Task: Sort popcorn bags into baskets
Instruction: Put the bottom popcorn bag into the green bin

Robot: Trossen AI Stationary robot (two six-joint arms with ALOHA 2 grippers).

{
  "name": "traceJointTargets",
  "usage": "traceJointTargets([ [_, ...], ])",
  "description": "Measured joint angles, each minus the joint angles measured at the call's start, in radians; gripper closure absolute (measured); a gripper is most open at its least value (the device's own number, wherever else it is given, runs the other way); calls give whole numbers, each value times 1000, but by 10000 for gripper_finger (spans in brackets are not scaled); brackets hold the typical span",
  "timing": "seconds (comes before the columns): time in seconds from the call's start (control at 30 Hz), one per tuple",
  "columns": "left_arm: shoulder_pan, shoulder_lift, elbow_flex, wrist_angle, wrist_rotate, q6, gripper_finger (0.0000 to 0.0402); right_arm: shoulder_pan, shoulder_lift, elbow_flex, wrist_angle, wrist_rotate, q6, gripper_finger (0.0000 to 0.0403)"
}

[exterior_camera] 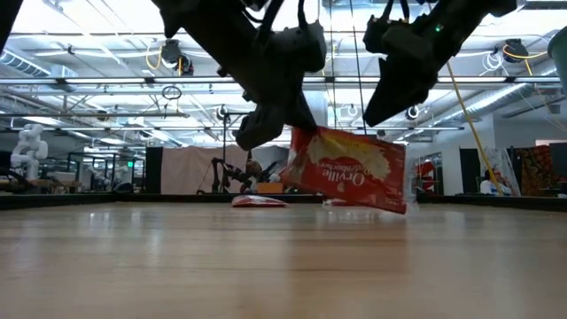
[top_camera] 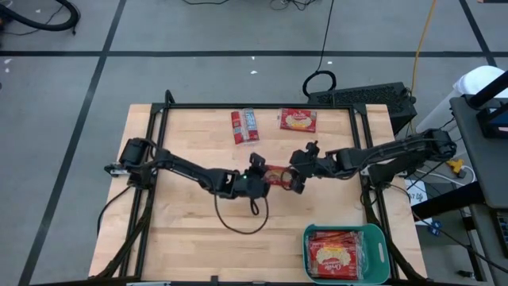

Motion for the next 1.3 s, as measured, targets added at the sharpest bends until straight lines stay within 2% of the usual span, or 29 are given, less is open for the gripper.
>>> traceJointTargets([
  [0.07,-14,0,0,24,-1,30,401,-10,0,0,-1,-28,-18,226],
  [0.17,-32,0,0,45,-1,53,401,-21,0,0,1,-125,-29,211],
  [0.33,-44,0,0,58,-1,58,401,-25,0,0,1,-183,-4,211],
  [0.63,-56,-2,0,102,-1,68,401,-24,51,-2,16,-264,43,284],
  [0.9,-58,-2,0,102,1,2,392,-23,63,-2,31,-316,45,388],
  [1.1,-55,-2,0,115,2,-109,364,-1,63,-2,36,-336,144,388],
  [1.3,-62,-57,2,66,0,-318,302,50,45,-2,37,-339,303,398],
])
